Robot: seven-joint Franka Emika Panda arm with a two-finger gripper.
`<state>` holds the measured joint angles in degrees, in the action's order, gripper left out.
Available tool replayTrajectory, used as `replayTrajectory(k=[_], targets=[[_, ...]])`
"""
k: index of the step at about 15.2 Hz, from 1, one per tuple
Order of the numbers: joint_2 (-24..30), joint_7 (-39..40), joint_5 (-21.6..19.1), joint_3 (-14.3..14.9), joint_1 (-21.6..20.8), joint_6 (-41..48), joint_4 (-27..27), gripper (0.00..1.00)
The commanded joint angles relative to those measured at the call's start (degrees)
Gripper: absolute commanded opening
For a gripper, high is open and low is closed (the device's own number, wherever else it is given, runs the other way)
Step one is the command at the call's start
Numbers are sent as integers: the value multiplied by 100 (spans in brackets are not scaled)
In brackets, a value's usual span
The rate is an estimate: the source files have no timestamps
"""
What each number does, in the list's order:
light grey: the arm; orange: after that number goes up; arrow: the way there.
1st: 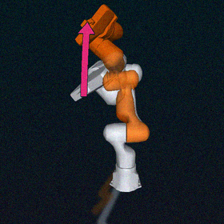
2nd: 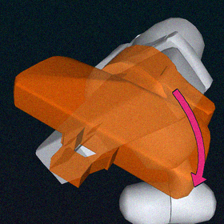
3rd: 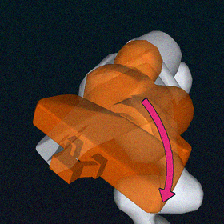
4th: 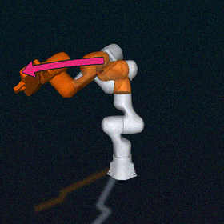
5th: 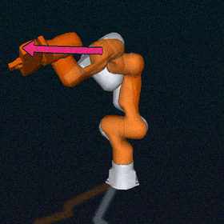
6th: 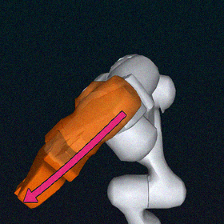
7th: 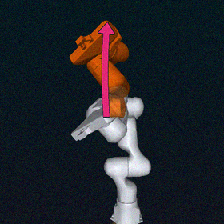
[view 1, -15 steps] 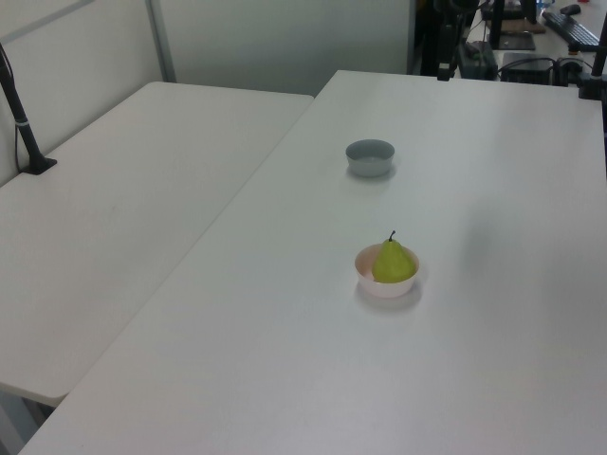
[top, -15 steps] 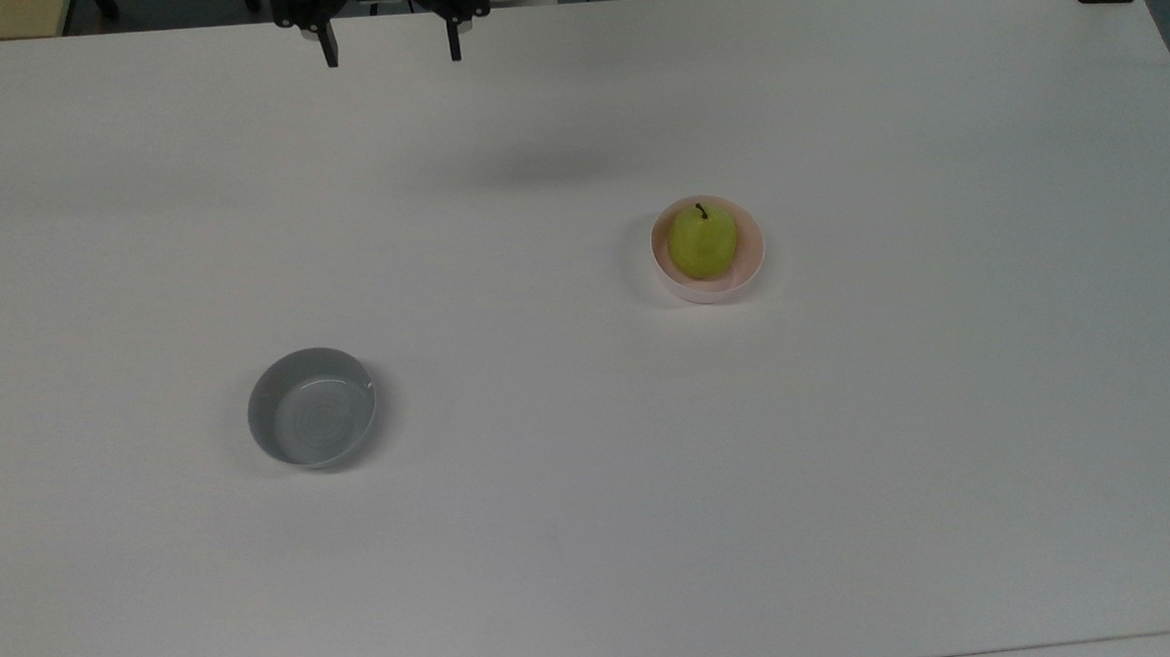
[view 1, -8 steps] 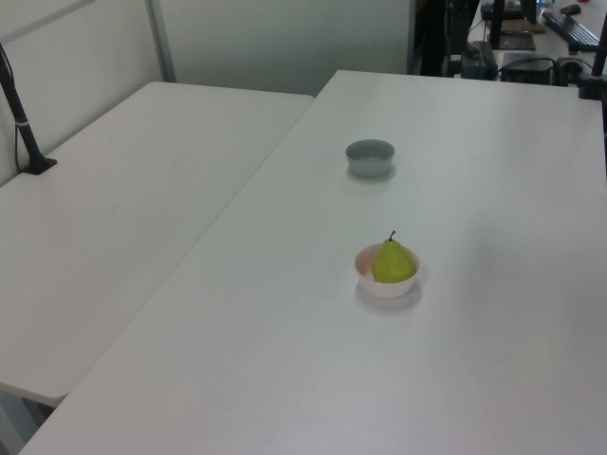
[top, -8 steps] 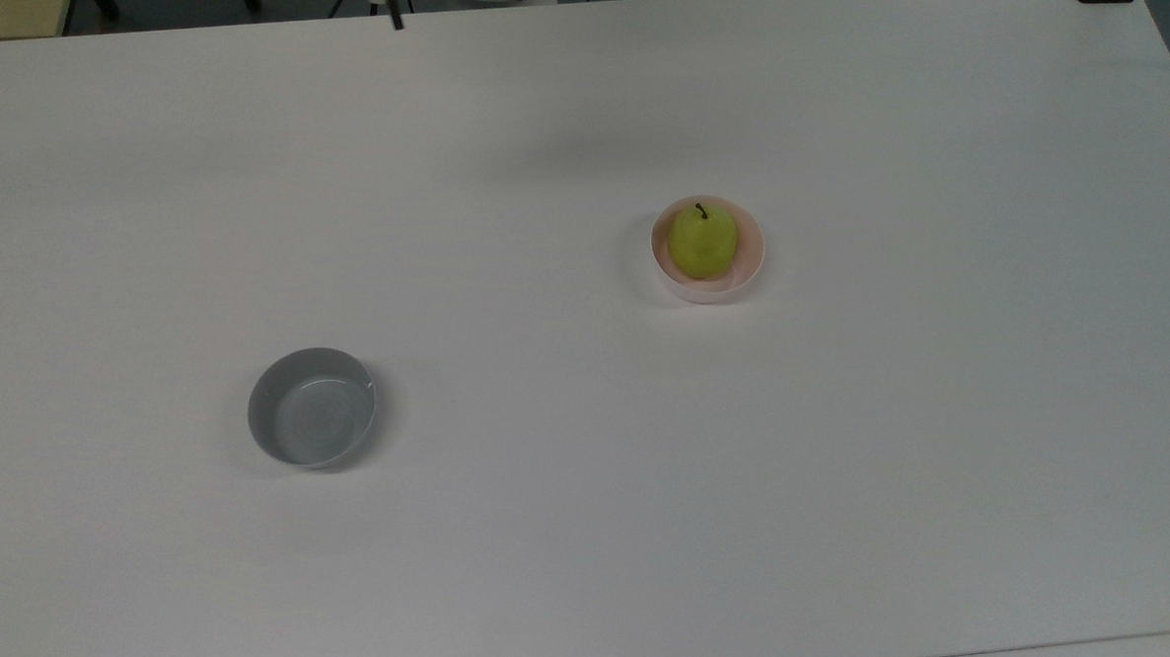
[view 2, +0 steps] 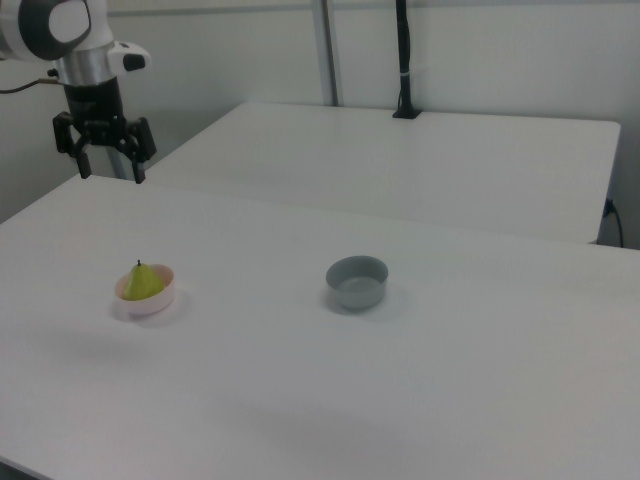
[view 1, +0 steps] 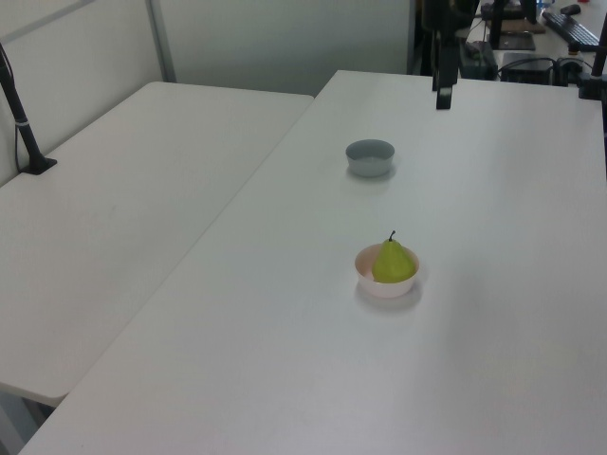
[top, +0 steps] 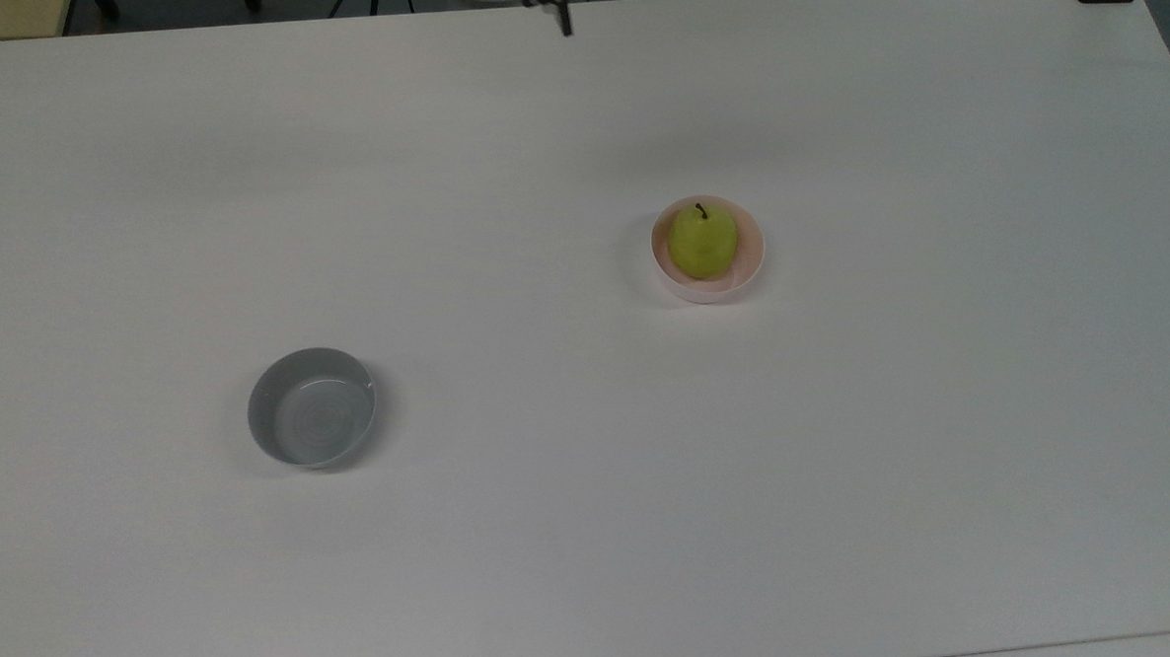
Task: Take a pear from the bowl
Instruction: 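Move the open gripper over the pink bowl and lower it around the pear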
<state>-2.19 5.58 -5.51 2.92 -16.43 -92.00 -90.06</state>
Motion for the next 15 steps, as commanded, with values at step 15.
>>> replayTrajectory(k=[15], targets=[[-1424,-1780,288,-72,-765,-2286,-960,97]])
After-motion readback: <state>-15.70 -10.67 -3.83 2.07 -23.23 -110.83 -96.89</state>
